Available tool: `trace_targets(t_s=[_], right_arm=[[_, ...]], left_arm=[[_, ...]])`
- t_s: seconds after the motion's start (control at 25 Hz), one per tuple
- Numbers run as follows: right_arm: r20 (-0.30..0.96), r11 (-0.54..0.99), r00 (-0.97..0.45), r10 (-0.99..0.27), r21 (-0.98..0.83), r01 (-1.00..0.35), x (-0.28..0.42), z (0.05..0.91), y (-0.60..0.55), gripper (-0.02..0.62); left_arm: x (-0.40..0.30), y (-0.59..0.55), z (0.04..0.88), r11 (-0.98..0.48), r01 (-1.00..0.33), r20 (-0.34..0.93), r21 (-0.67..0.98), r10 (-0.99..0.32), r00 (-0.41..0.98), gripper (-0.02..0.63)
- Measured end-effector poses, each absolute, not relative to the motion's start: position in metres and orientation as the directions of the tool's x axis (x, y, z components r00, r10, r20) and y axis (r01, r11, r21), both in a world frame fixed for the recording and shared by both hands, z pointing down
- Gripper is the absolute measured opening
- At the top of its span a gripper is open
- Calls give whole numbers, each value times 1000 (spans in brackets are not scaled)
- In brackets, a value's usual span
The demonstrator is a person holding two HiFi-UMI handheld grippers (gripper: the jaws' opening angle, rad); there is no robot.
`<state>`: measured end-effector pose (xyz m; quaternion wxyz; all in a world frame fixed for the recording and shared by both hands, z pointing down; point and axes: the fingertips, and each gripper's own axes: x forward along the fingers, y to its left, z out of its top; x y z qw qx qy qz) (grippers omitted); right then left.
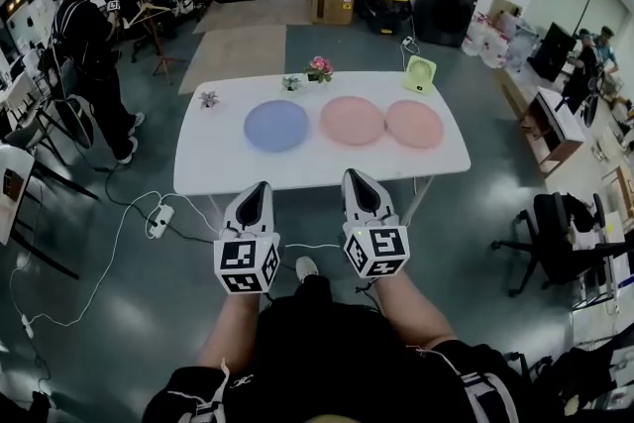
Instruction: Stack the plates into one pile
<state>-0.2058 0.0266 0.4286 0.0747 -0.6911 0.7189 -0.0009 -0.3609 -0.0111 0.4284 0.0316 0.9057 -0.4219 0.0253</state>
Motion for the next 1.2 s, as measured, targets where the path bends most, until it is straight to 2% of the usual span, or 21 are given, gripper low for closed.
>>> trace_targets(t_s=[0.28,0.76,1.0,1.2], right_arm=[[-120,65,-49,-992,-135,-989,-164,408,-73,17],[-101,126,-115,-988,-108,-986,-130,408,-281,15],[-74,167,-159,-985,-119,-979,-120,419,-340,17],[-82,253,-244,-966,-147,-956,-110,427,-369,16]], left_arm=[[-311,-114,416,-648,-761,99,15,-757,646,12],[-271,-315,423,-618,-785,113,47,-777,619,12],[-258,-370,431,-598,-800,139,51,-789,599,12],[-252,-391,444,-530,-846,175,50,-830,530,12]])
